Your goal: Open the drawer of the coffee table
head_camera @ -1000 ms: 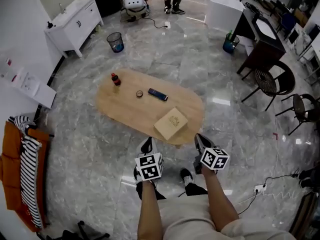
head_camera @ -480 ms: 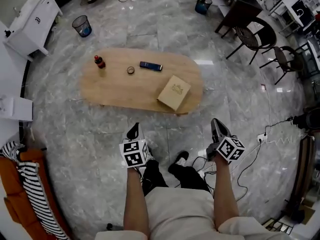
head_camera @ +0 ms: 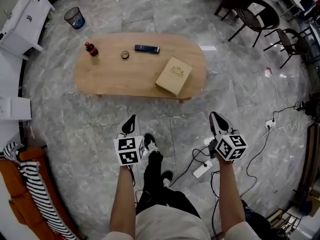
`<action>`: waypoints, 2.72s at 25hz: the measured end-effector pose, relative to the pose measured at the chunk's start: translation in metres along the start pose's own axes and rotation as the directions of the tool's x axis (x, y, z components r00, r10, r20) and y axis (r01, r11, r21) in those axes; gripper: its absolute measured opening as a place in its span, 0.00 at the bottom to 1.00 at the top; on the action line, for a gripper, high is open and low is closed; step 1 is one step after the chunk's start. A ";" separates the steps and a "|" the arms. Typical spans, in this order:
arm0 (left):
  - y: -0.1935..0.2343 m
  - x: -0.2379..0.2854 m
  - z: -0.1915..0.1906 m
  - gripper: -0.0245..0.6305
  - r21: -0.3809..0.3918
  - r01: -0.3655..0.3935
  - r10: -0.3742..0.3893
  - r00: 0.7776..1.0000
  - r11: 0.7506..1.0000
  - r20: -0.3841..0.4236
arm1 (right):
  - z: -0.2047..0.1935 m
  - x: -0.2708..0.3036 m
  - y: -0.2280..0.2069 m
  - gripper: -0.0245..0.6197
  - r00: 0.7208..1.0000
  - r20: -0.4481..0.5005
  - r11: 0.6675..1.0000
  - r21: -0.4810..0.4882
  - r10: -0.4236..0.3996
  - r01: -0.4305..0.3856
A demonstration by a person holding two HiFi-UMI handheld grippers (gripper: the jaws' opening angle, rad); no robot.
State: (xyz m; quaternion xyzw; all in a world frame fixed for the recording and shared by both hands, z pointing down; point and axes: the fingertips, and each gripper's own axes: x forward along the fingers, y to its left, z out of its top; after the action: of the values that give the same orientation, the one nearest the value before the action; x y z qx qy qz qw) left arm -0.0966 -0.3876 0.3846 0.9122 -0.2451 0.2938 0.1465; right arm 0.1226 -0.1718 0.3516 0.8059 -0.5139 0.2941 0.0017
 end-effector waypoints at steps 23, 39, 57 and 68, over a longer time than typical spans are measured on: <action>0.116 0.265 -0.269 0.05 0.134 -0.047 0.014 0.972 0.990 0.236 | -0.325 0.239 -0.151 0.06 0.993 0.115 0.982 -0.191 0.007 0.015; 0.130 0.331 -0.245 0.14 0.187 -0.024 -0.044 0.935 0.982 0.352 | -0.307 0.280 -0.167 0.18 0.977 0.211 0.943 -0.331 0.039 0.034; 0.120 0.358 -0.226 0.43 0.248 0.136 -0.218 0.913 0.959 0.345 | -0.299 0.326 -0.166 0.45 0.976 0.180 0.946 -0.317 0.123 -0.060; 0.116 0.362 -0.224 0.43 0.234 0.138 -0.208 0.929 0.962 0.307 | -0.306 0.330 -0.162 0.50 0.984 0.174 0.948 -0.317 0.033 0.024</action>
State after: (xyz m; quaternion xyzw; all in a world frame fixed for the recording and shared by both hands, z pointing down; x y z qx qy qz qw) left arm -0.0070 -0.5235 0.7944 0.9767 -0.1522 0.1474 0.0327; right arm 0.2116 -0.2752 0.8103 0.8168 -0.5544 0.1350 0.0851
